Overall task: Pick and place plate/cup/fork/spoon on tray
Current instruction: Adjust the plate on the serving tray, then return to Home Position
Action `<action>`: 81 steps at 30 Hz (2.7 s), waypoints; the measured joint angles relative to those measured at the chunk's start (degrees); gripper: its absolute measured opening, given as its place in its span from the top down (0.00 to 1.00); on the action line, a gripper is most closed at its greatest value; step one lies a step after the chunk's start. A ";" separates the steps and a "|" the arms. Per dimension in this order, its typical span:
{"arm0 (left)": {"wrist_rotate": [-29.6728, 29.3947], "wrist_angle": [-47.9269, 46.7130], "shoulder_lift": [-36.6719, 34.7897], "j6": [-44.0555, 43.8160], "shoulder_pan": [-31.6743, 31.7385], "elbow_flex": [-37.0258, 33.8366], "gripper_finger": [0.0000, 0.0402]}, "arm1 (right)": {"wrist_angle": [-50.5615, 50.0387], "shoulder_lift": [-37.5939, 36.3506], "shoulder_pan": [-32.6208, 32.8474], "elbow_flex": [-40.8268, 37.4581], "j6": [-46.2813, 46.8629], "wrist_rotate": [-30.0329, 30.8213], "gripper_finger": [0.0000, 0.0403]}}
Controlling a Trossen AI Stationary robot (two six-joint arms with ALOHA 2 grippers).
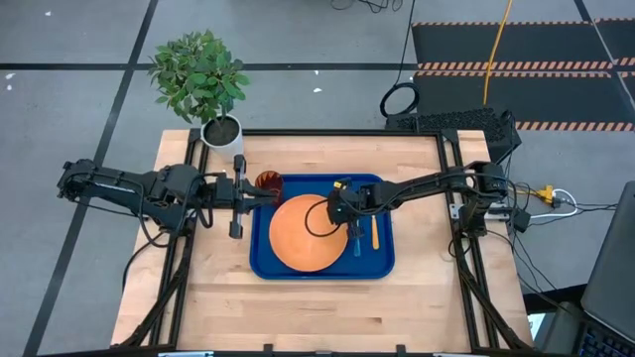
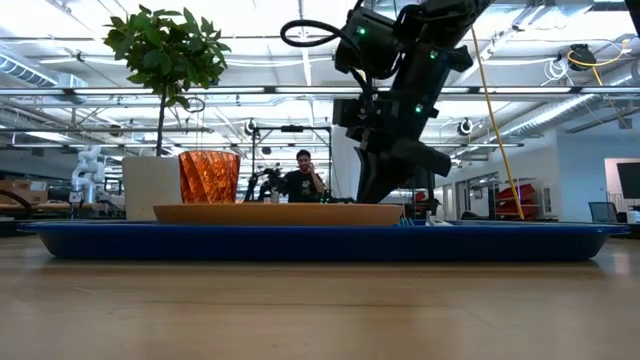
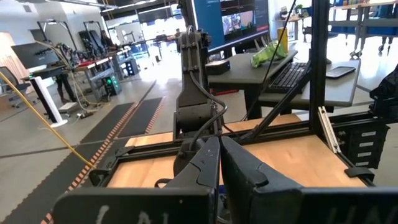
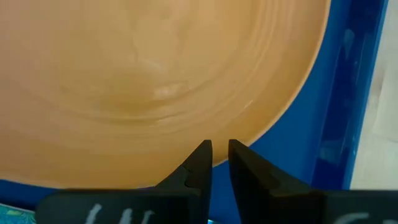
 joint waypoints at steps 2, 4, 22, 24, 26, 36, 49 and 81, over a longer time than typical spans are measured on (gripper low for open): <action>0.00 -0.02 0.00 0.02 0.00 0.00 0.95 | 0.23 0.00 0.08 -0.23 0.07 0.15 0.89; -0.02 -0.03 0.00 0.03 0.00 0.00 0.95 | 0.25 -0.15 0.21 -0.25 -0.20 0.10 0.89; -0.02 -0.17 0.00 0.09 -0.02 0.01 0.95 | -0.42 -1.20 0.19 -0.30 -1.10 7.75 0.89; -0.02 -0.17 0.00 0.09 -0.02 0.02 0.95 | -0.38 -1.46 0.19 -0.30 -1.10 7.82 0.89; -0.02 -0.18 0.00 0.10 -0.02 0.02 0.95 | -0.80 -1.93 0.16 -0.30 -1.10 7.81 0.89; 0.08 -0.18 0.00 0.24 -0.03 0.02 0.95 | 5.01 -4.12 -1.07 -0.28 -2.36 9.36 0.89; 6.33 -1.94 -2.60 2.78 -1.78 0.05 0.95 | -8.79 -18.16 -4.17 -2.20 8.82 8.82 0.89; -13.10 -1.14 -24.38 -19.41 -3.37 -27.19 0.95 | 12.30 -81.79 6.19 -49.73 40.63 -9.16 0.89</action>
